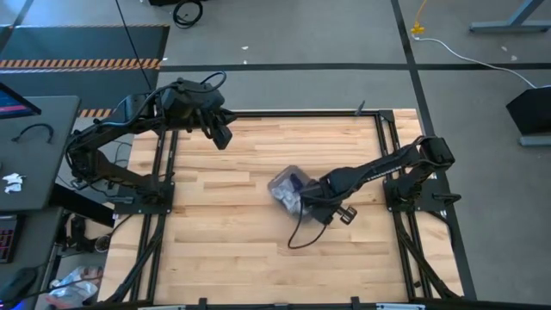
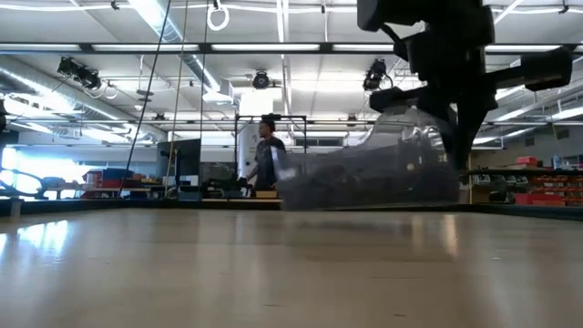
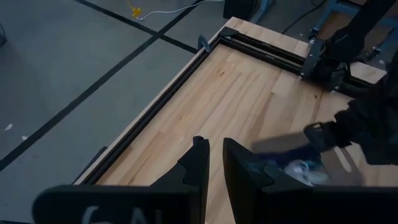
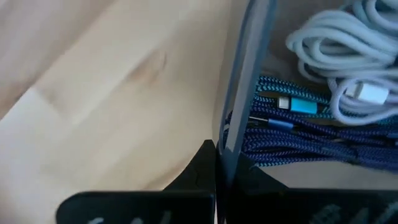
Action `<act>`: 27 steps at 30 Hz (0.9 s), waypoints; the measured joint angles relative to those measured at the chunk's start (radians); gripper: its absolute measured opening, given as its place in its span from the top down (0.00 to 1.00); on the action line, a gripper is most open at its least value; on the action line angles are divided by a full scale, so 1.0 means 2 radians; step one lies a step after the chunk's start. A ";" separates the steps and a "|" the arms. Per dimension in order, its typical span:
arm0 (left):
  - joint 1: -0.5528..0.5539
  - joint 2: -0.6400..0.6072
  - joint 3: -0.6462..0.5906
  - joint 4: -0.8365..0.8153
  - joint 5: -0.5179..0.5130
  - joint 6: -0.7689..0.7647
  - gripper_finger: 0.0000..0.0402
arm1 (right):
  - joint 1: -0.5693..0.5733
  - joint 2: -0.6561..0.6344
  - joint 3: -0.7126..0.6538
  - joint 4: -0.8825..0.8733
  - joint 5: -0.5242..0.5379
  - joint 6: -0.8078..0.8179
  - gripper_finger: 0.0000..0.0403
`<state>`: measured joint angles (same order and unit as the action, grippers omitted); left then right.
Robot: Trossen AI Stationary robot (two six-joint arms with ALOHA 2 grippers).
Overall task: Pick and place USB-C Cables
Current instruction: Move the gray bin to the center of the table
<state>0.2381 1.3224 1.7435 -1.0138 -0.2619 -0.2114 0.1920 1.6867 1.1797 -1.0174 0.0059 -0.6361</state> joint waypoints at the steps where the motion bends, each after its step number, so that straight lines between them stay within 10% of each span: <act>1: 0.000 0.000 0.000 0.000 0.000 0.004 0.87 | 0.003 0.000 -0.004 0.017 -0.001 -0.008 0.99; 15: 0.000 0.000 0.000 0.000 0.000 0.006 0.87 | 0.008 0.025 -0.042 0.084 -0.021 0.021 0.99; 27: 0.000 0.000 0.000 0.003 -0.002 0.006 0.87 | 0.007 0.011 0.014 0.073 -0.012 0.041 0.77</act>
<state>0.2390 1.3220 1.7443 -1.0073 -0.2661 -0.1986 0.2064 1.7096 1.2068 -0.8722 -0.0185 -0.5535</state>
